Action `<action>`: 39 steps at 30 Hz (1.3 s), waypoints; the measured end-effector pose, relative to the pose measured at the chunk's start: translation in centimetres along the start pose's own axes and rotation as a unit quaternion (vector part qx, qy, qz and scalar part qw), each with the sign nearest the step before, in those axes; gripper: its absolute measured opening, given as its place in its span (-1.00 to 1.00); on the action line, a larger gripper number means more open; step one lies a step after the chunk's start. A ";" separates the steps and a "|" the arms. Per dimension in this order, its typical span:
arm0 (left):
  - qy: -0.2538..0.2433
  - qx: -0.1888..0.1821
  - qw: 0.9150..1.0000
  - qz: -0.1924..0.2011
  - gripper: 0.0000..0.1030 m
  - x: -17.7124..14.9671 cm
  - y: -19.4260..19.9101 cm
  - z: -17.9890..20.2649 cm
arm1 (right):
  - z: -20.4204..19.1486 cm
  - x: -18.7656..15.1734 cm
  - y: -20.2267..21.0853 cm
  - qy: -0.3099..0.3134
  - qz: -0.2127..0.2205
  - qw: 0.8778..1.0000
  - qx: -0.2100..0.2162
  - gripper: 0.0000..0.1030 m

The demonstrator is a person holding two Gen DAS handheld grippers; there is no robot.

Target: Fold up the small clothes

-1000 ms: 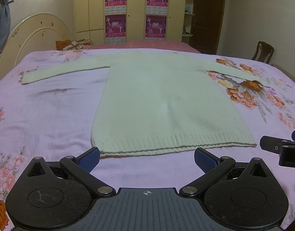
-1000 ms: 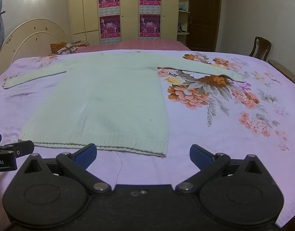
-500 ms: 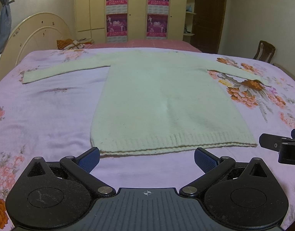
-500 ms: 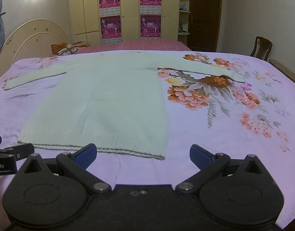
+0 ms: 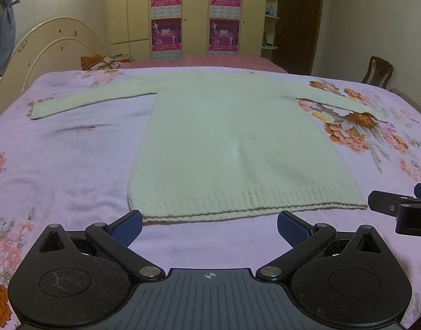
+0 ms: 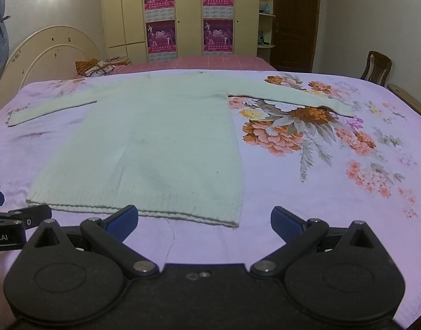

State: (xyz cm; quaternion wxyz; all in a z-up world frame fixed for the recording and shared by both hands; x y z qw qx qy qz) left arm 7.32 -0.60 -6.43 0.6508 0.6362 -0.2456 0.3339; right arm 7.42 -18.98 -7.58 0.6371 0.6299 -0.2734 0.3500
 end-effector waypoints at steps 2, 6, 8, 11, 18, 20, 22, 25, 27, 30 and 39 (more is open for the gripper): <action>0.000 0.000 1.000 0.000 1.00 0.0 0.0 0.0 | 0.0 0.0 0.0 0.001 0.000 1.000 0.001 0.99; -0.001 -0.001 1.000 0.000 1.00 0.0 0.0 0.0 | 0.0 0.1 0.0 0.001 0.000 1.000 0.001 0.99; -0.001 -0.002 1.000 0.000 1.00 0.0 0.0 0.0 | 0.0 0.0 0.0 0.002 -0.001 1.000 0.000 0.99; -0.001 -0.001 1.000 0.000 1.00 0.1 0.0 0.0 | -0.1 0.0 0.1 0.001 0.000 1.000 0.000 0.99; 0.001 -0.004 1.000 0.000 1.00 0.3 0.1 -0.1 | 0.0 0.0 0.1 0.001 -0.001 1.000 0.001 0.99; 0.002 -0.007 1.000 -0.001 1.00 0.4 0.0 -0.2 | 0.0 0.0 0.1 -0.002 -0.001 1.000 -0.001 0.99; 0.002 -0.005 1.000 0.006 1.00 0.9 0.0 -0.3 | 0.1 0.0 -0.1 -0.008 -0.004 1.000 -0.002 0.99; 0.014 -0.004 1.000 0.018 1.00 2.4 -0.4 -0.7 | 0.6 0.4 -0.3 -0.013 -0.002 1.000 -0.005 0.99; 0.021 -0.010 1.000 0.017 1.00 3.6 -1.1 -1.1 | 1.1 1.0 -0.6 -0.017 0.002 1.000 -0.009 0.99; 0.023 -0.022 0.999 0.023 1.00 5.4 -2.3 -1.3 | 2.3 2.3 -1.0 -0.026 0.013 0.999 -0.016 0.99; 0.049 -0.046 0.998 -0.004 1.00 9.3 -8.4 -1.8 | 6.8 6.6 -4.2 -0.056 0.046 0.997 -0.035 0.72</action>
Point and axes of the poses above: each gripper's, at about its wrist camera, not at the fingertips, and y roughly against the way its jaws point, z to its right, x to its top, the point moved 8 cm from there along -y, roughly the way its jaws point, and after that the axes turned 4 degrees about y, right-handed, at the moved point
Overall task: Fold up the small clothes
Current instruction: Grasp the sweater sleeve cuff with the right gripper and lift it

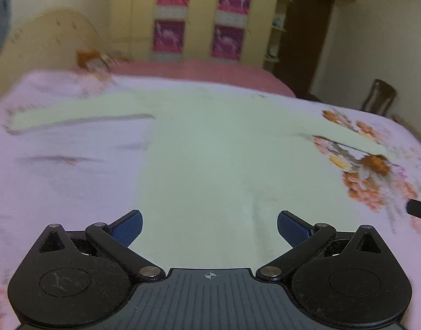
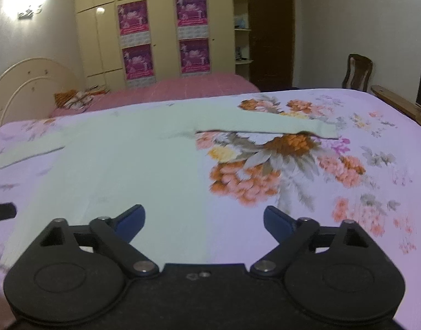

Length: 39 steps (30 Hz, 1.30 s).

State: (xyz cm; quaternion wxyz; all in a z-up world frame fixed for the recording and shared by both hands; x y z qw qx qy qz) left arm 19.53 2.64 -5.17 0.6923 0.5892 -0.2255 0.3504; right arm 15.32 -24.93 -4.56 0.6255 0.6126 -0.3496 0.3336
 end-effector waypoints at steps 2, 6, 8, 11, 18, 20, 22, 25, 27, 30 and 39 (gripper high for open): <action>0.014 -0.010 1.000 -0.001 1.00 0.8 -1.4 -0.3 | 1.0 0.8 -1.5 -0.006 -0.001 1.000 -0.009 0.63; 0.011 0.030 0.999 0.003 1.00 3.1 -5.1 -1.4 | 2.8 2.2 -4.6 -0.007 0.001 1.000 -0.026 0.45; -0.007 0.048 0.999 0.006 0.99 4.4 -7.0 -1.9 | 3.8 3.1 -6.3 -0.010 0.003 0.999 -0.030 0.43; -0.010 0.076 0.997 0.023 0.99 6.7 -9.3 -3.7 | 5.6 4.3 -9.3 -0.019 0.005 0.999 -0.038 0.37; 0.007 0.107 0.994 0.010 0.24 10.2 -14.6 -7.6 | 14.7 6.9 -16.9 -0.161 0.011 0.986 -0.050 0.06; 0.003 0.118 0.993 0.007 0.49 10.6 -15.8 -8.2 | 18.0 7.1 -19.2 -0.218 0.011 0.974 -0.061 0.05; 0.006 0.132 0.991 0.010 0.85 10.9 -17.1 -8.8 | 20.9 6.8 -21.1 -0.277 0.013 0.959 -0.064 0.05; 0.017 0.123 0.992 0.005 0.86 11.3 -18.9 -9.3 | 24.6 5.7 -23.8 -0.370 0.015 0.927 -0.060 0.02; 0.030 0.117 0.993 0.002 0.85 11.7 -20.2 -9.7 | 26.1 5.0 -25.1 -0.415 0.023 0.908 -0.044 -0.07; 0.045 0.112 0.993 -0.002 0.85 11.8 -21.4 -10.0 | 27.1 5.1 -26.0 -0.430 0.038 0.901 -0.038 -0.12; 0.051 0.111 0.992 -0.002 0.85 12.3 -23.2 -11.3 | 29.9 6.3 -27.8 -0.429 0.025 0.900 -0.072 -0.81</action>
Point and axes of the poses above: each gripper's, at about its wrist camera, not at the fingertips, and y roughly against the way its jaws point, z to its right, x to its top, the point moved 8 cm from there along -y, roughly the way its jaws point, and after that the axes turned 4 degrees about y, right-handed, at the moved point
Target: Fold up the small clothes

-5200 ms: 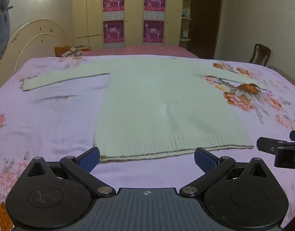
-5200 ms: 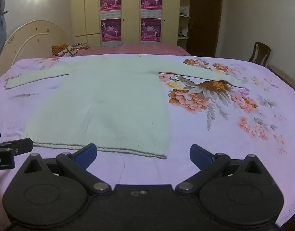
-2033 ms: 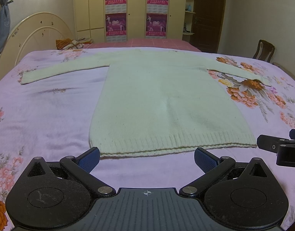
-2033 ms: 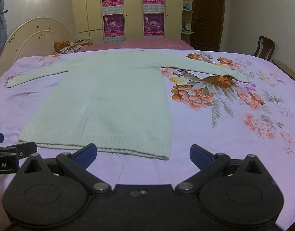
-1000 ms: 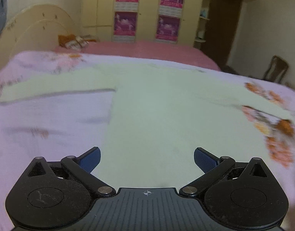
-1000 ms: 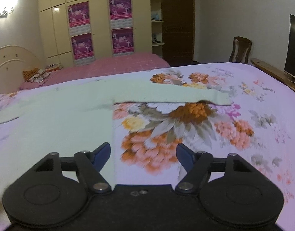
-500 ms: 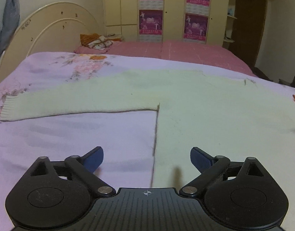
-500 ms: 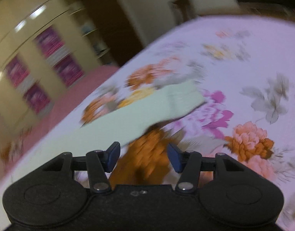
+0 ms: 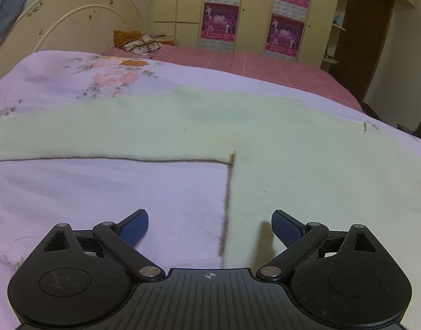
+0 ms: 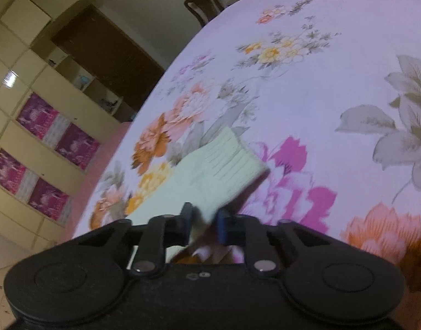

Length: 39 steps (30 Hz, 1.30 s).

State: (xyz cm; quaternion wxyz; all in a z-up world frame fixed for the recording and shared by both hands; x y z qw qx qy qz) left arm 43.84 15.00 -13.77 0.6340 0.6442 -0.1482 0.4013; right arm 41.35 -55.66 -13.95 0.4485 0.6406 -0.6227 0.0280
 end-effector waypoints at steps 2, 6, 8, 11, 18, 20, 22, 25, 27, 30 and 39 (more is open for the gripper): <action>0.000 0.003 1.000 0.001 0.85 0.2 0.0 -0.8 | -0.4 0.4 0.1 0.022 0.005 1.000 -0.013 -0.89; 0.009 0.014 1.000 0.001 0.85 0.6 -0.1 -2.8 | -4.1 0.0 0.6 0.151 0.028 0.987 -0.043 -0.91; 0.014 0.019 1.000 0.003 0.85 0.8 -0.2 -3.6 | -6.9 -1.1 0.6 0.210 0.032 0.976 -0.039 -0.91; 0.020 0.024 1.000 0.004 0.85 1.1 -0.2 -4.6 | -11.9 -3.7 0.6 0.273 0.034 0.961 -0.008 -0.92; 0.026 0.027 0.999 0.007 0.85 1.2 0.3 -6.1 | -25.0 -14.8 1.2 0.400 -0.004 0.909 0.115 -0.92; 0.028 0.031 0.999 0.008 0.85 1.2 0.5 -6.7 | -28.1 -18.4 1.5 0.424 -0.018 0.894 0.144 -0.92; 0.032 0.034 0.999 0.008 0.85 0.9 0.9 -7.2 | -30.3 -21.2 1.8 0.441 -0.029 0.882 0.164 -0.92; 0.042 0.034 0.999 0.008 0.85 0.4 1.5 -8.0 | -32.9 -25.2 2.5 0.468 -0.046 0.861 0.194 -0.92; 0.046 0.034 0.998 0.007 0.85 0.0 1.7 -8.4 | -34.2 -27.4 2.8 0.478 -0.060 0.850 0.212 -0.92; 0.051 0.039 0.998 0.007 0.85 -0.2 1.8 -8.6 | -35.6 -30.1 3.0 0.493 -0.073 0.839 0.219 -0.92; 0.077 -0.061 0.995 0.017 0.27 3.0 0.2 -2.8 | -34.9 -32.7 4.8 0.500 -0.102 0.825 0.245 -0.53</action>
Point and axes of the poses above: each gripper's, at about its wrist camera, not at the fingertips, and y roughly against the way its jaws point, z to its right, x to its top, the point moved 8 cm from there along -y, roughly the way its jaws point, and after that the axes turned 4 degrees about y, right-handed, at the moved point
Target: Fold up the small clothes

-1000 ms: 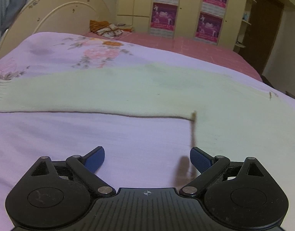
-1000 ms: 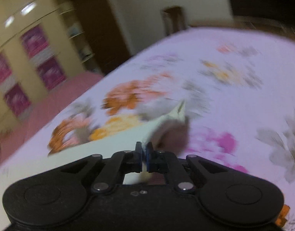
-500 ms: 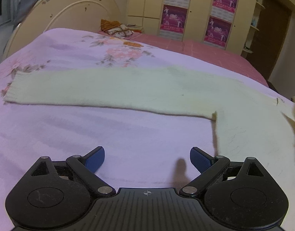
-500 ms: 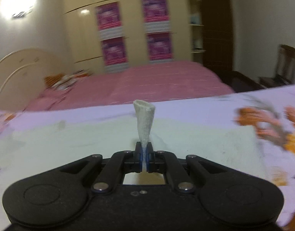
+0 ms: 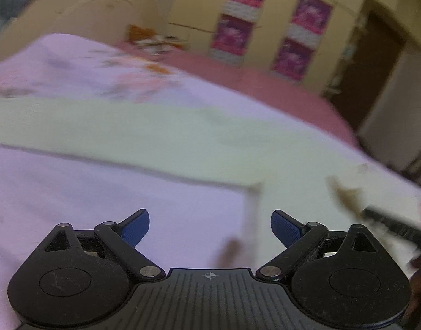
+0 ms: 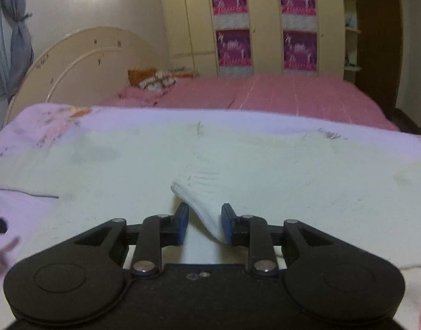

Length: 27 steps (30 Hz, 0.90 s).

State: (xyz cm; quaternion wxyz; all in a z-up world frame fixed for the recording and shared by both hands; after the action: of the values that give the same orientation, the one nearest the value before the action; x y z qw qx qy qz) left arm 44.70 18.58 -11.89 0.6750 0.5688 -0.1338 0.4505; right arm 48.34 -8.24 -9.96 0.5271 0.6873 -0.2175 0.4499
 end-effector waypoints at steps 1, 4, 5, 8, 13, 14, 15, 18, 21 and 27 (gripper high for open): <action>0.001 -0.027 1.000 -0.010 0.07 0.2 -0.9 1.6 | 0.8 -0.3 0.9 -0.016 0.004 1.000 -0.005 -0.53; -0.004 -0.085 0.996 -0.032 -0.04 0.4 -4.0 6.9 | 3.9 -1.2 1.9 -0.058 0.007 0.998 -0.020 -0.54; -0.004 -0.102 0.994 -0.047 -0.04 0.4 -5.2 8.5 | 4.8 -1.5 2.5 -0.073 0.006 0.997 -0.023 -0.54; 0.013 -0.136 0.985 -0.100 -0.04 -0.4 -8.7 12.9 | 6.4 -2.5 3.8 -0.094 0.005 0.995 -0.032 -0.54; 0.013 -0.122 0.986 -0.116 -0.05 -1.4 -12.8 16.3 | 8.2 -3.6 5.5 -0.117 0.013 0.992 -0.047 -0.53; 0.009 -0.129 0.985 -0.117 -0.25 -1.5 -13.3 16.9 | 8.7 -3.8 5.8 -0.126 0.016 0.991 -0.051 -0.53; 0.009 -0.138 0.983 -0.122 -0.90 -1.5 -13.6 17.4 | 9.0 -4.1 5.9 -0.133 0.017 0.990 -0.053 -0.51; 0.008 -0.152 0.983 -0.100 -0.94 -0.5 -13.3 17.2 | 10.2 -4.7 5.9 -0.156 0.014 0.986 -0.059 -0.49; 0.006 -0.138 0.988 -0.064 -0.94 1.6 -12.5 15.4 | 10.9 -5.0 5.9 -0.172 0.016 0.983 -0.056 -0.45; 0.003 -0.092 0.994 -0.061 -0.94 3.8 -13.8 9.9 | 12.2 -5.4 6.5 -0.214 0.025 0.976 -0.035 -0.38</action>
State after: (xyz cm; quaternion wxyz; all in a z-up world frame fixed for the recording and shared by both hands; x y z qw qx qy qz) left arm 60.56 12.19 -15.03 0.7515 0.5096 -0.1375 0.3959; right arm 45.40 -22.71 -11.56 0.4807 0.7430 -0.3584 0.2973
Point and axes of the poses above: each gripper's, at about its wrist camera, not at the fingertips, and y roughly against the way its jaws point, z to its right, x to its top, the point moved 8 cm from there along -y, roughly the way its jaws point, and after that the axes turned 4 degrees about y, right-handed, at the moved point
